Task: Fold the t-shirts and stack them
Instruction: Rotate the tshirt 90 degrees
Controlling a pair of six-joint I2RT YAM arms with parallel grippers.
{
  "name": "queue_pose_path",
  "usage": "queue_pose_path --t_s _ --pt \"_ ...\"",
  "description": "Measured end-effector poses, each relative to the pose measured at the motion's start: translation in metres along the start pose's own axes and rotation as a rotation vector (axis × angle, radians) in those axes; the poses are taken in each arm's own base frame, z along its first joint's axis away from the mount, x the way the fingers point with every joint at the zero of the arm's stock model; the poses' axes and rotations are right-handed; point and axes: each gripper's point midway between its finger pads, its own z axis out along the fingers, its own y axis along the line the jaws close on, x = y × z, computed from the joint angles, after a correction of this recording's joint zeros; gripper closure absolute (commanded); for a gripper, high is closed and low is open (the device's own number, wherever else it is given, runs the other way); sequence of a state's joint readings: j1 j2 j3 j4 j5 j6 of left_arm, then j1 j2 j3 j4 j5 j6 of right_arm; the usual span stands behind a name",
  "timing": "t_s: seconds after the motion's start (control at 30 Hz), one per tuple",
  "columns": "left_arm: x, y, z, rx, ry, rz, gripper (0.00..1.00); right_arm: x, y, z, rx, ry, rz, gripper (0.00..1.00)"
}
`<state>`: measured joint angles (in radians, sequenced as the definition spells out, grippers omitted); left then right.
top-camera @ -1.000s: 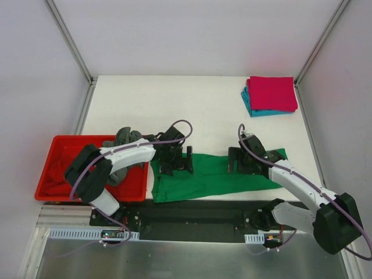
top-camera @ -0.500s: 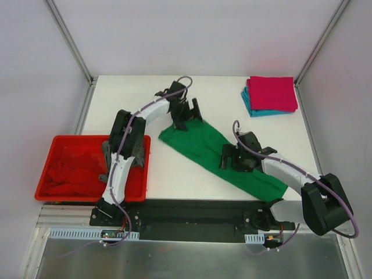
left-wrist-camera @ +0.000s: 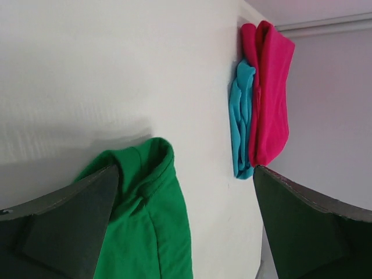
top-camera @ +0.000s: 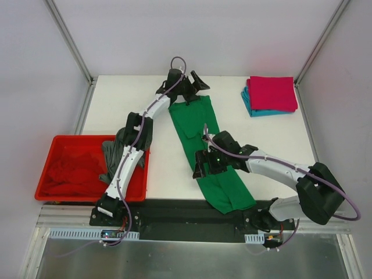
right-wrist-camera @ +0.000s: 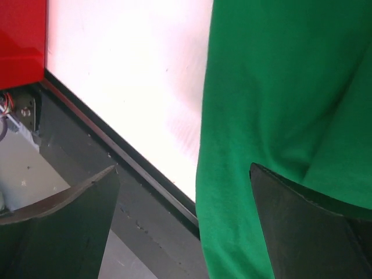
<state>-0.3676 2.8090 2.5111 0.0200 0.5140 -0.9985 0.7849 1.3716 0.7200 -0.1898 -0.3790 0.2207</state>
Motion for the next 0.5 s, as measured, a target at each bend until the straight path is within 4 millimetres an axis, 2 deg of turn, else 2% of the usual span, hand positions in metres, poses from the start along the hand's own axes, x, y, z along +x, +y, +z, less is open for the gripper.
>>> queue_pose_path --t_s 0.13,0.2,0.27,0.37,0.43,0.5 --pt "0.01 0.002 -0.011 -0.034 0.012 0.043 0.01 -0.023 -0.006 -0.013 0.072 -0.057 -0.028 0.04" --pt "0.016 0.002 -0.026 -0.084 0.024 0.065 0.01 -0.027 -0.014 -0.022 0.123 -0.088 -0.028 0.04" --pt "0.022 -0.009 -0.045 -0.12 0.034 0.103 0.01 -0.026 -0.021 -0.033 0.17 -0.113 -0.022 0.04" --pt "0.029 -0.034 -0.083 -0.155 0.036 0.156 0.01 -0.016 -0.03 -0.045 0.209 -0.142 -0.011 0.04" --pt "0.043 -0.052 -0.11 -0.166 0.048 0.193 0.01 -0.001 -0.039 -0.051 0.233 -0.145 0.007 0.04" --pt "0.067 -0.064 -0.133 -0.176 0.074 0.223 0.01 0.017 -0.049 -0.053 0.25 -0.132 0.034 0.04"
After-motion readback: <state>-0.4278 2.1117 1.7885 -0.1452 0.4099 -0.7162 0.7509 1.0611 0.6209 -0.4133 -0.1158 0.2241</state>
